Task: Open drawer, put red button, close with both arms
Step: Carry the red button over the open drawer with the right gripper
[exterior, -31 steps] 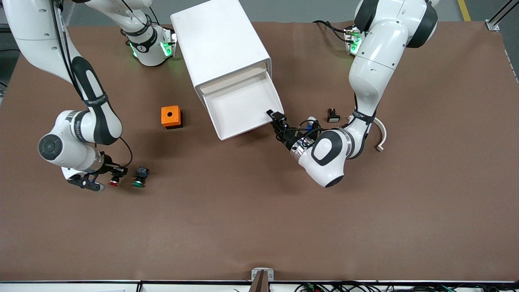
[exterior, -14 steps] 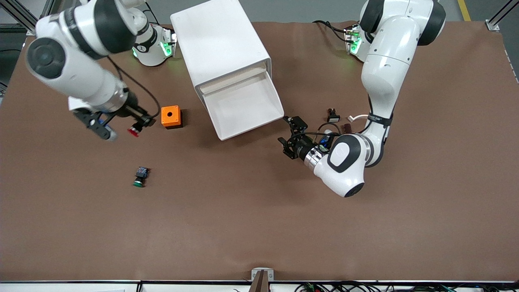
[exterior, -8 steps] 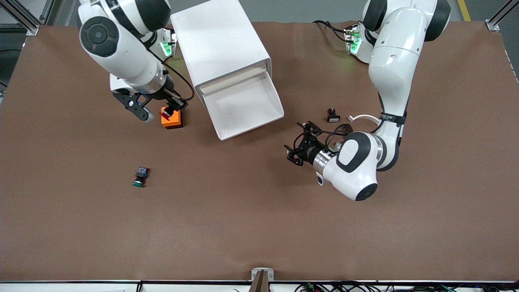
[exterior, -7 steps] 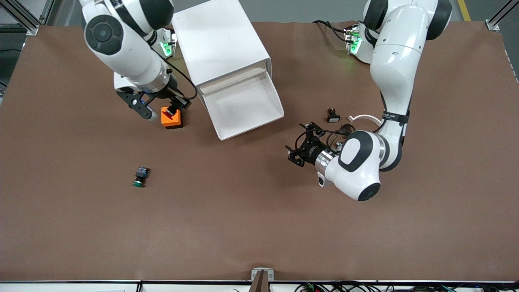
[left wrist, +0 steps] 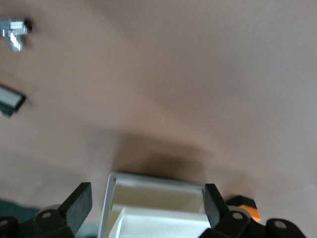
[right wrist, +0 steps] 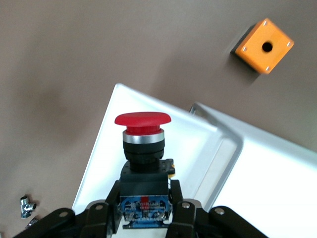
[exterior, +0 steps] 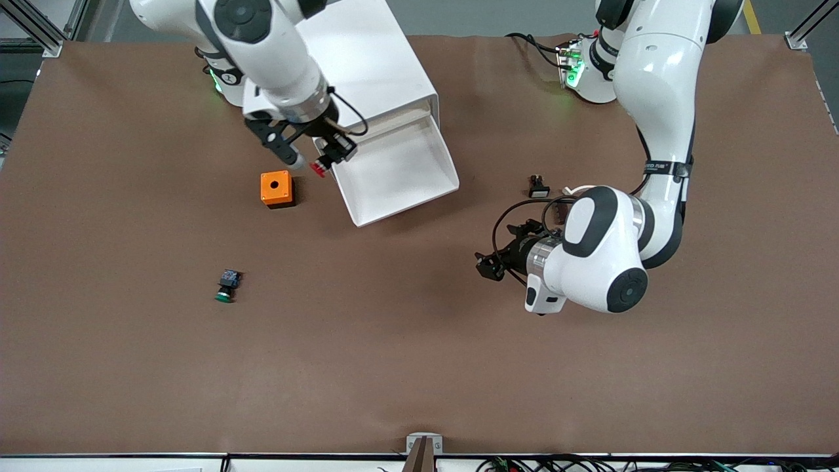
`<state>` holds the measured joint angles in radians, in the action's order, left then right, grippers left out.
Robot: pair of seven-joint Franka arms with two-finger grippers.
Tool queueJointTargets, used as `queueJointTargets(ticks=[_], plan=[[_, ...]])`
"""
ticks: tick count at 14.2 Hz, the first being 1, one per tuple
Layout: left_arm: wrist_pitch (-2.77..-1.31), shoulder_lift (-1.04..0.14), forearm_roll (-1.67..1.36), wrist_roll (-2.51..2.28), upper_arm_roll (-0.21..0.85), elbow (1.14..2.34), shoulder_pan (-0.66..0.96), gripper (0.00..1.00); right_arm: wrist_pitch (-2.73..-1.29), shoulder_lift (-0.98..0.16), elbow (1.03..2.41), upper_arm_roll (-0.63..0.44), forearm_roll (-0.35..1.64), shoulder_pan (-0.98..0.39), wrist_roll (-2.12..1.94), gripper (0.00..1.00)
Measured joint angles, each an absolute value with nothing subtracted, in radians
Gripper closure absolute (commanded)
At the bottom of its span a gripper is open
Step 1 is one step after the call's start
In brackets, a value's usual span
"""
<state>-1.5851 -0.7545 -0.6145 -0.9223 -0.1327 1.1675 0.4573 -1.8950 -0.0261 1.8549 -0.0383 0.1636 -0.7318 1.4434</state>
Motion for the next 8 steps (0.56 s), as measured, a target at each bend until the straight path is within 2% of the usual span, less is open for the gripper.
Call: queueJointTargets(ticks=[6, 8], plan=[[-1.701, -0.754, -0.47, -0.911, -0.13, 1.173, 0.48, 0.0, -2.05, -0.127, 1.88, -0.04, 0.15, -0.862, 1.62, 1.0], [-1.778, -0.754, -0.413, -0.906, -0.129, 1.174, 0.503, 0.0, -2.104, -0.173, 1.88, -0.04, 0.145, -0.902, 1.671, 1.0]])
